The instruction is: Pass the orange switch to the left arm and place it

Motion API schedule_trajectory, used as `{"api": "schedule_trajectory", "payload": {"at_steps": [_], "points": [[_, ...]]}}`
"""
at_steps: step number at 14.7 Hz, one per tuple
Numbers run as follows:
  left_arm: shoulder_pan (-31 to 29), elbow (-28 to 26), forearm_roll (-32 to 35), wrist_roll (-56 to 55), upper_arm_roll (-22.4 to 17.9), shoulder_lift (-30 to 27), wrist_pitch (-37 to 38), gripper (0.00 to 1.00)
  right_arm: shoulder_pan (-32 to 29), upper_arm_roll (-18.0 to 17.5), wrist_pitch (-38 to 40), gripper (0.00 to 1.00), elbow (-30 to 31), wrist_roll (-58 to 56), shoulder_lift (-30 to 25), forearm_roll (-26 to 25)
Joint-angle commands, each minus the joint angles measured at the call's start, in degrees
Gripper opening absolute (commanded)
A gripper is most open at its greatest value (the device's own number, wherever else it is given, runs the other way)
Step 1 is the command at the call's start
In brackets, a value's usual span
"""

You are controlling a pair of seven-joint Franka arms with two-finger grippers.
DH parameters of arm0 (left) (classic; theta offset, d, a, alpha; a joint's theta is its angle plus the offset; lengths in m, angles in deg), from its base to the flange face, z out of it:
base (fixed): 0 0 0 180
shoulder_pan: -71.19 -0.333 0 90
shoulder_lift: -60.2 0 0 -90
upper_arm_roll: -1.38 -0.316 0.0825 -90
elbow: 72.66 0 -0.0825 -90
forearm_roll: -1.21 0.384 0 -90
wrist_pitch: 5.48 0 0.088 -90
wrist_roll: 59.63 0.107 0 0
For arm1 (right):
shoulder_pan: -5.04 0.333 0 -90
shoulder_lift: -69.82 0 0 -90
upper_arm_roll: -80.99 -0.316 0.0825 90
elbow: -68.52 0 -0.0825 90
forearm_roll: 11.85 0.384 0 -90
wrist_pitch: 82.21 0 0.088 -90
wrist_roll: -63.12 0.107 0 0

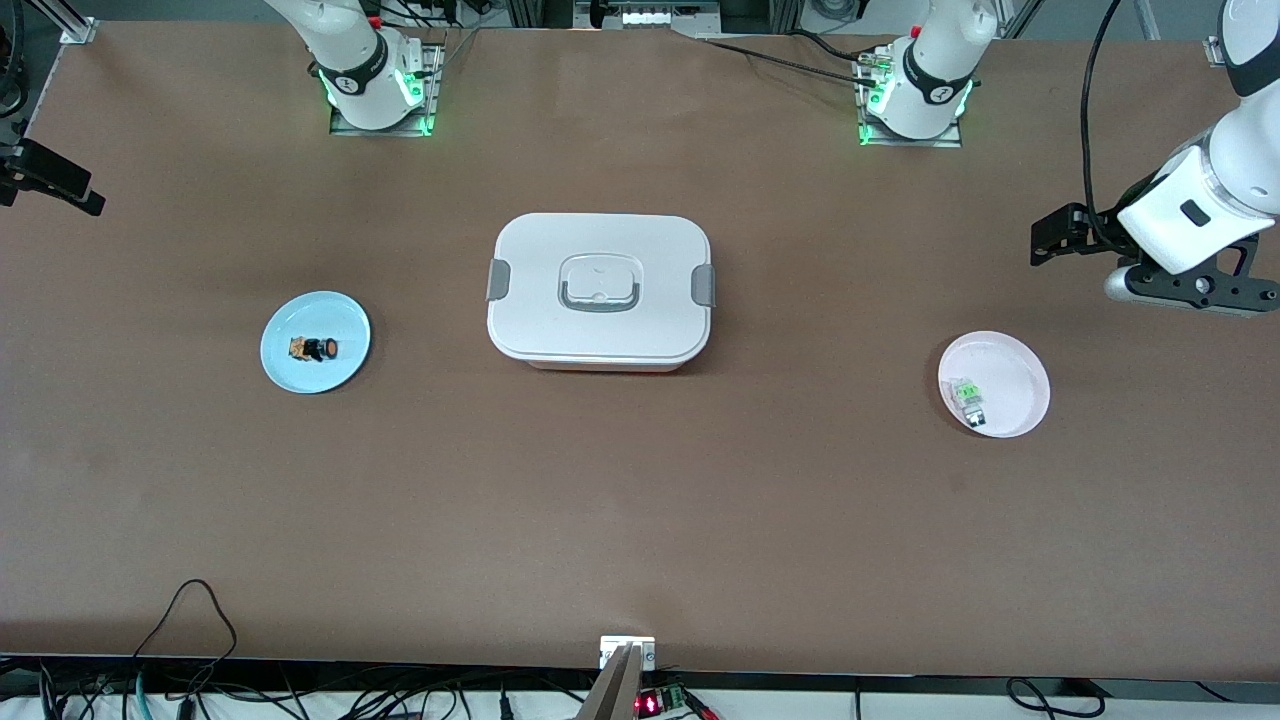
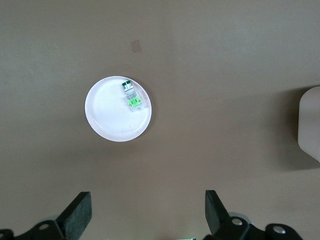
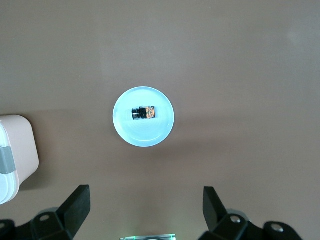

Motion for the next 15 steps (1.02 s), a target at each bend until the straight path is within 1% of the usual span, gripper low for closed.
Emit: {"api": "schedule_trajectory", "payload": {"at_steps": [1,10,12,15], "points": [[-0.06,1.5,0.48,-0.51,0.16,0.91,0.85,1.0,-0.06,-0.17,0.6,1.0,-0.7,-0.51,0.77,0.44],[0.56,1.5,0.48,-0.51,0.25,0.91,0.94,1.0,-0.15,0.01,0.33,1.0,-0.7,-0.07,2.27,0.44],[0.56,1.58,0.48,-0.51,0.25,0.56,1.46,1.0,0.63,-0.34,-0.11,1.0,-0.7,0.02,3.32,-0.52],[0.29,1.67,0.48,-0.51,0.25,0.12,2.69,1.0,1.25,-0.7,-1.34,1.0,-0.7,0.19,6.56,-0.79]]}}
